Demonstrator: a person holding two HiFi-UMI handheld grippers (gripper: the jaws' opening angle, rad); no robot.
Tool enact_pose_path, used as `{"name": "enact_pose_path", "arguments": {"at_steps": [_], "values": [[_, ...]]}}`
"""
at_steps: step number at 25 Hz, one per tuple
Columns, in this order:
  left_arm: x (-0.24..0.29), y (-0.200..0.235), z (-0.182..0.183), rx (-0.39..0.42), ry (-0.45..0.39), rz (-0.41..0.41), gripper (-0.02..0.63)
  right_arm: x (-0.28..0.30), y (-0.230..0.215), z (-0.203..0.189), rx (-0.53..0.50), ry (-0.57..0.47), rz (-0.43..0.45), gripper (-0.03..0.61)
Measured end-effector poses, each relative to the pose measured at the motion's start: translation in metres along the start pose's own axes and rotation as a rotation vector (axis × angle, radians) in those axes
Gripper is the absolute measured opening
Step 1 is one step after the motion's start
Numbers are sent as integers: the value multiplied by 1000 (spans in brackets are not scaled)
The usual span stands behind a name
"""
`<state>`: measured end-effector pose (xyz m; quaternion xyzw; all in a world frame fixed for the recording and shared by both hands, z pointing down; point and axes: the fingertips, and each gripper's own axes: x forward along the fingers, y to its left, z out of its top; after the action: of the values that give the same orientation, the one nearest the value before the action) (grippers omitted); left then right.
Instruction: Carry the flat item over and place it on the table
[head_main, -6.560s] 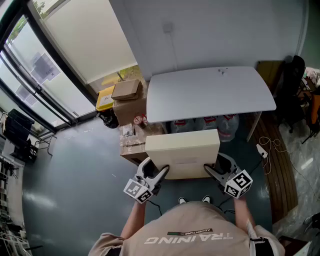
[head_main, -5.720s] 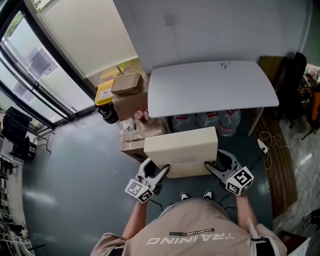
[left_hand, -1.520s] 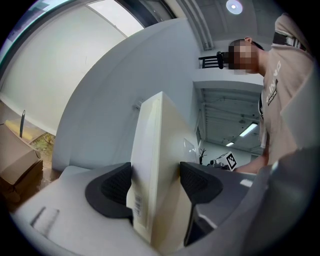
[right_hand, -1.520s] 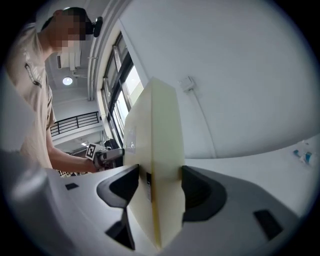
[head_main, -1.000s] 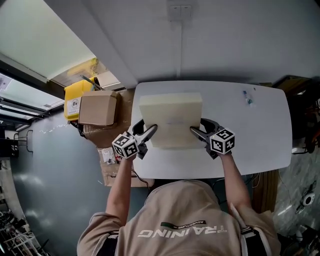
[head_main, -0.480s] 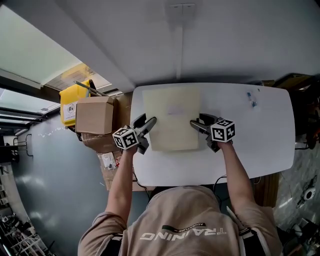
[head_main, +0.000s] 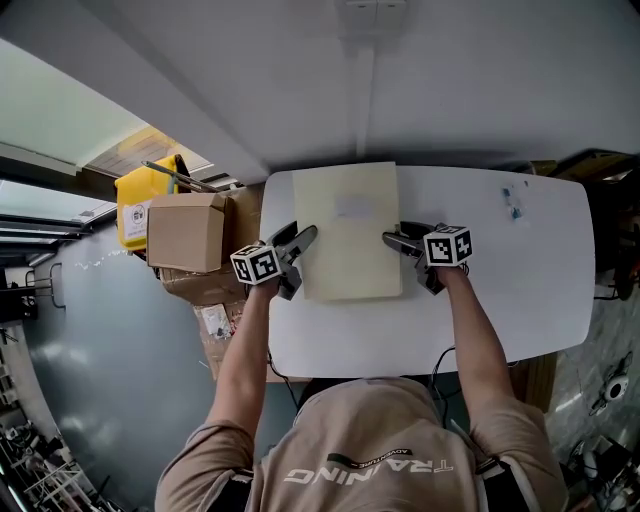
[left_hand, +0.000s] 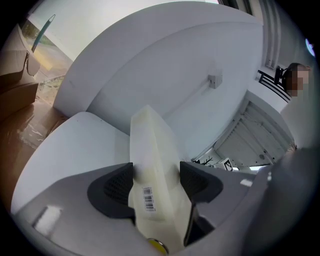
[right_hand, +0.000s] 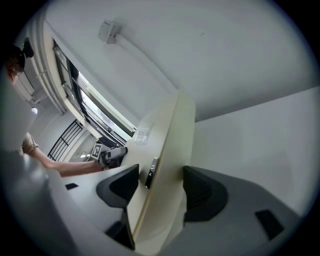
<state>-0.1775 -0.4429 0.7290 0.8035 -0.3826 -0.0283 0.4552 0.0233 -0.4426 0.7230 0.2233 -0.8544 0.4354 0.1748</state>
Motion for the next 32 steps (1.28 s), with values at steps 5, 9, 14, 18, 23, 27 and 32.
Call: {"name": "enact_pose_path", "arguments": {"at_steps": [5, 9, 14, 18, 23, 27, 32], "values": [[9, 13, -3, -23, 24, 21, 285, 10, -10, 0, 13, 41, 4, 270], [13, 23, -8, -41, 42, 47, 285, 16, -18, -4, 36, 62, 5, 270], [18, 28, -9, -48, 64, 86, 285, 19, -21, -6, 49, 73, -4, 270], [27, 28, -10, -70, 94, 127, 285, 21, -32, -16, 105, 106, -36, 270], [29, 28, -8, -85, 78, 147, 286, 23, -33, -13, 102, 108, -43, 270], [29, 29, -6, -85, 76, 148, 286, 24, -33, -12, 101, 117, -40, 270], [20, 22, 2, -27, 52, 152, 283, 11, -24, -6, -6, 82, -63, 270]]}}
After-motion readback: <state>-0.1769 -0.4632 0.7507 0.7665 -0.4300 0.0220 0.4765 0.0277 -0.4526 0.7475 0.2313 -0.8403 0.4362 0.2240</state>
